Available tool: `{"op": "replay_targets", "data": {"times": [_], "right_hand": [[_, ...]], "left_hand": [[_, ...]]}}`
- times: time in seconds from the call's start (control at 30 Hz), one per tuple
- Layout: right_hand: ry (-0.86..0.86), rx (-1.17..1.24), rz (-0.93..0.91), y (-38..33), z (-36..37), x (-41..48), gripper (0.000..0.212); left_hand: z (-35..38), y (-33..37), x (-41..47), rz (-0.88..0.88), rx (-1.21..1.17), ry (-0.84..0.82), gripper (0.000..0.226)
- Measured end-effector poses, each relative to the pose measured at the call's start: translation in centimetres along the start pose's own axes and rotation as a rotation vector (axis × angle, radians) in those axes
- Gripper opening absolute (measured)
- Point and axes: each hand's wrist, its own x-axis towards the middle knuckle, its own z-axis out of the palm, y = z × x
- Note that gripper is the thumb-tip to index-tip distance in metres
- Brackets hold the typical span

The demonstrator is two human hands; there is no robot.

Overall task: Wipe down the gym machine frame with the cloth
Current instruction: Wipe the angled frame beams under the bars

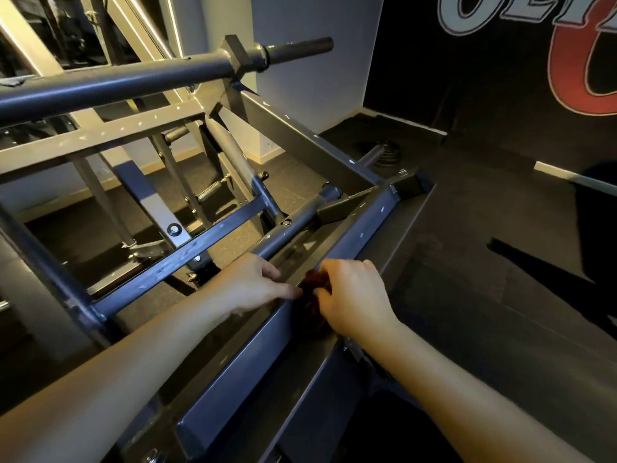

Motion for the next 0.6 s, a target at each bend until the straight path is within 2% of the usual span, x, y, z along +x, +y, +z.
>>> {"op": "replay_targets", "data": {"times": [0.07,0.13,0.3,0.4,0.6], "right_hand": [[0.015,-0.040,-0.039,0.5,-0.4,0.8,0.022],[0.023,-0.088,-0.023,2.7,-1.5,3.0,0.024],[0.128,-0.195,0.227,9.2,-5.0,10.7,0.019],[0.186,-0.183,0.278,9.5,-5.1,11.0,0.019],[0.016,-0.016,-0.045,4.8,-2.1,4.4,0.019]], "left_hand": [[-0.1,0.3,0.7,0.008,0.011,-0.048,0.037],[0.0,0.3,1.2,0.007,0.003,-0.049,0.039],[0.7,1.0,1.6,-0.083,-0.033,-0.012,0.035],[0.9,1.1,1.4,-0.081,-0.052,0.004,0.030],[1.3,3.7,3.8,-0.027,-0.008,0.004,0.032]]}}
